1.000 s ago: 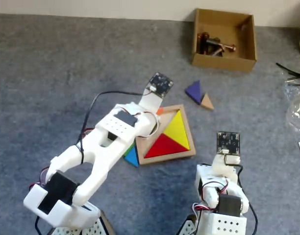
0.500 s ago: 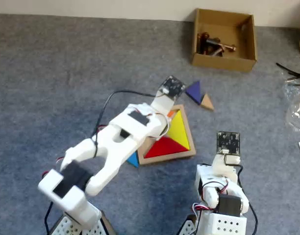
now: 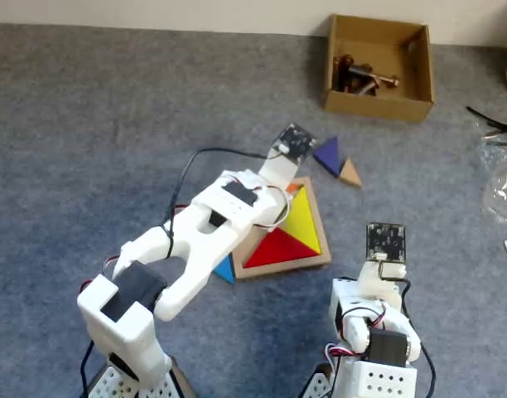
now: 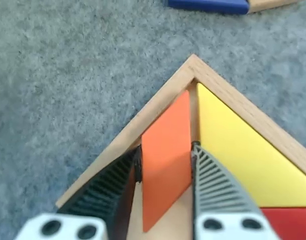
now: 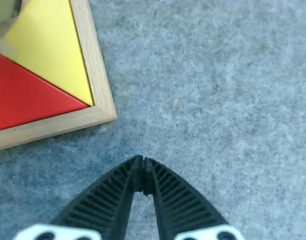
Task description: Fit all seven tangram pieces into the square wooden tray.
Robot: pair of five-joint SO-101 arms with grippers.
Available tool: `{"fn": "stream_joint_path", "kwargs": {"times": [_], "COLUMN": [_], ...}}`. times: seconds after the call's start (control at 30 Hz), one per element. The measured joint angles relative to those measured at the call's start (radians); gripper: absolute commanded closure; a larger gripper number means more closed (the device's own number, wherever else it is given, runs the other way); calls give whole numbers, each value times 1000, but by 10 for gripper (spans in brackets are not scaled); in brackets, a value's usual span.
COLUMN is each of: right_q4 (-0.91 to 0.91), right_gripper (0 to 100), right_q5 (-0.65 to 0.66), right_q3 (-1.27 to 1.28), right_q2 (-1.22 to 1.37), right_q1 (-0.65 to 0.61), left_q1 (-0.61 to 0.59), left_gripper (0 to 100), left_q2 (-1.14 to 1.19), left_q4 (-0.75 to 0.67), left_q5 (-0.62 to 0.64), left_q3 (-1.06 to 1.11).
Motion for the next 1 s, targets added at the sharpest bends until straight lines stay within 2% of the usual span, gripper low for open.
{"fn": "stream_joint_path", "kwargs": {"times": [0.37, 0.8, 1.0], "right_q4": [0, 0, 0], "right_gripper": [994, 994, 994], "right_q5": [0, 0, 0], "right_q3": [0, 0, 0], "right_q2": [0, 0, 0], "right_q1": [0, 0, 0], "left_q1": [-3, -5, -5], "left_gripper": [765, 766, 766], "left_q2": [0, -2, -35], "left_q4": [20, 23, 91], "left_q5": [-2, 2, 0], "left_q3": [-3, -3, -20]}}
